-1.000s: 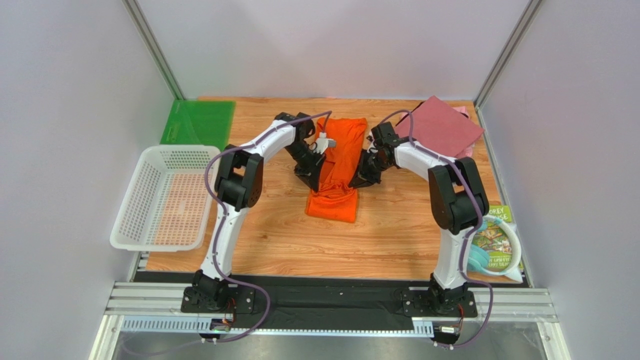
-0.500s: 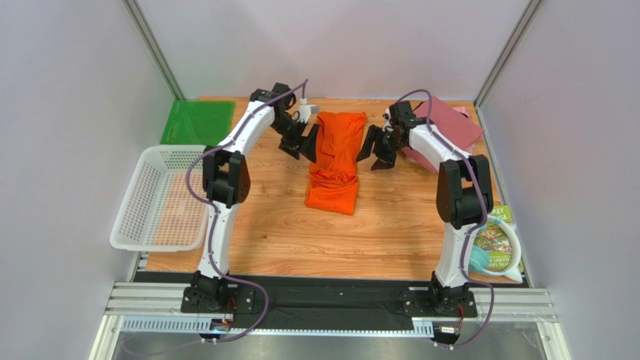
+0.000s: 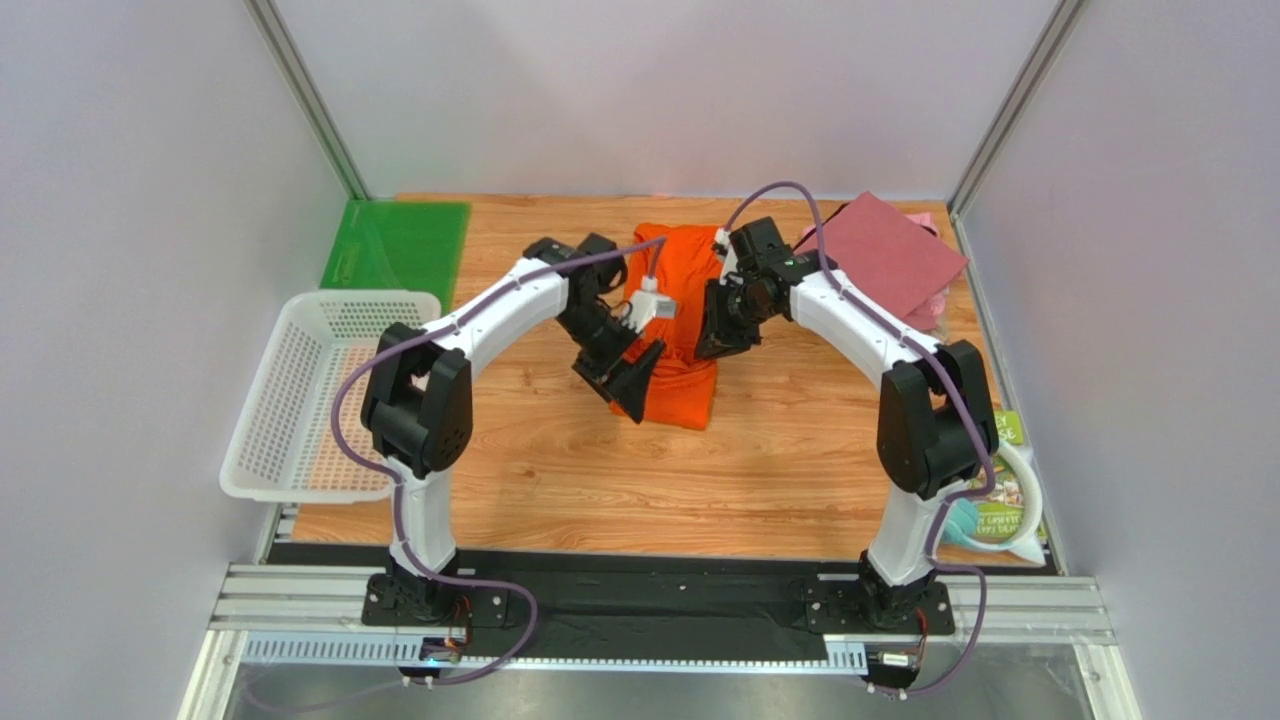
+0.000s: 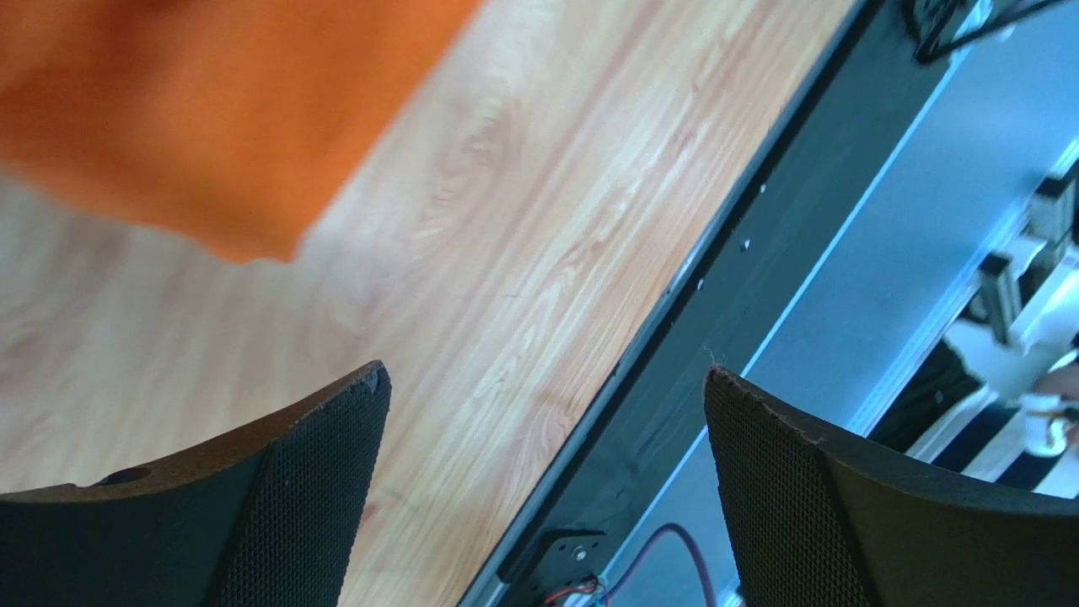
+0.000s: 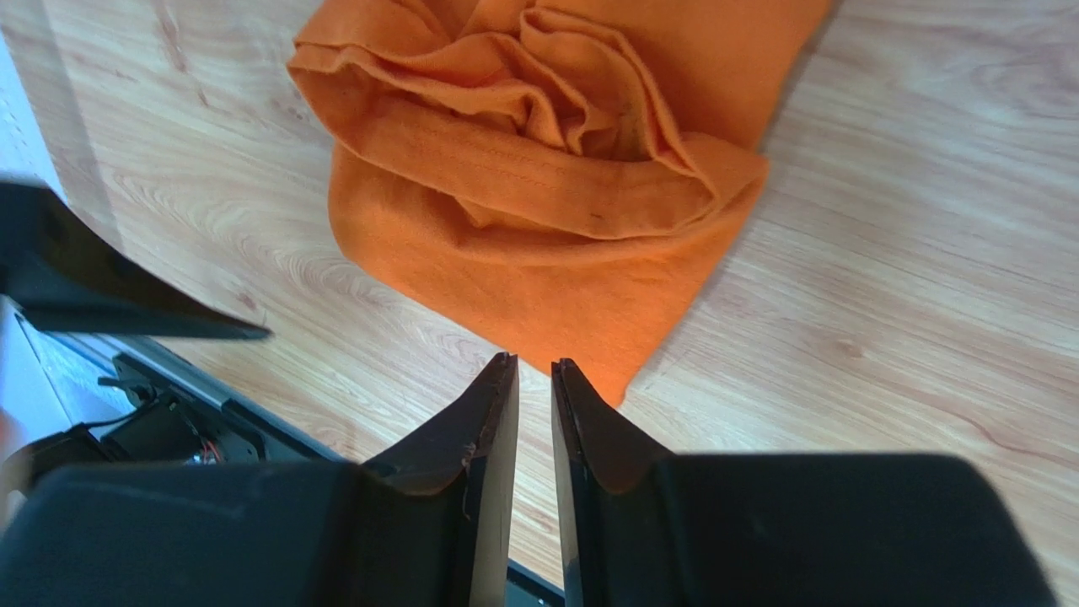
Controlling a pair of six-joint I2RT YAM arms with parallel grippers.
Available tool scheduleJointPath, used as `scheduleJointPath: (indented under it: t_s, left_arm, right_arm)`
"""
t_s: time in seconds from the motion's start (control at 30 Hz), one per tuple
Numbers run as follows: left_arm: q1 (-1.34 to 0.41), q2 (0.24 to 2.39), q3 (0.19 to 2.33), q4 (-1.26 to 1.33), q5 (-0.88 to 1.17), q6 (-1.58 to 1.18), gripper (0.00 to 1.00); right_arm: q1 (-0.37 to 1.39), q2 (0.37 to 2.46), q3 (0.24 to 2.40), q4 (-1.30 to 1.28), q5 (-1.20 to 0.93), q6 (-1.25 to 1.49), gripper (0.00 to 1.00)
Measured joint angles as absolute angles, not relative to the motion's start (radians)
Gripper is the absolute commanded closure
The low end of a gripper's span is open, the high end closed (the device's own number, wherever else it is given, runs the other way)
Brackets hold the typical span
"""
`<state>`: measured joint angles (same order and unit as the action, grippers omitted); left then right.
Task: Fold and stack the t-shirts
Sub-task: Fold the tshirt
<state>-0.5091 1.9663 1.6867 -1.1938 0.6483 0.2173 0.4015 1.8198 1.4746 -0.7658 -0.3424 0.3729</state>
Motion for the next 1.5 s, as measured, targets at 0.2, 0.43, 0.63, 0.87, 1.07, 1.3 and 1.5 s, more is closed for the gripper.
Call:
scheduleJointPath:
  t_s: [0.2,0.43,0.63,0.87,1.07,1.3,1.5]
  left_arm:
    - [-0.583,1.887,1.488,-1.072,0.64,0.245,0.02]
    - [-0.572,1.811,1.445,-0.91,0.616,0.23,0.02]
    - [-0.577,1.745,1.348,-0.707,0.573,0.167,0.03]
    - [-0.596,1.847,1.356,-0.631,0.515,0.15,0.04]
    - [-0.601,1.87,1.364,-0.642,0.499,0.154,0.04]
    - [-0.599,1.869,1.365,-0.649,0.469,0.162,0.04]
    - [-0.526,1.863,1.392,-0.641,0.519,0.12,0.08]
  right_arm:
    - [0.418,1.909,1.482,-0.76,-0.408,0.384,0.81]
    - [0.422,2.071,1.577,-0.757,-0.516,0.418,0.8]
    - [0.437,2.152,1.66,-0.755,-0.564,0.439,0.81]
    - [0.435,2.24,1.835,-0.79,-0.556,0.439,0.82]
    - [0.403,2.387,2.129,-0.855,-0.51,0.409,0.81]
    - [0.341,2.45,2.252,-0.92,-0.435,0.386,0.78]
    - [0.33,2.239,1.939,-0.908,-0.402,0.368,0.76]
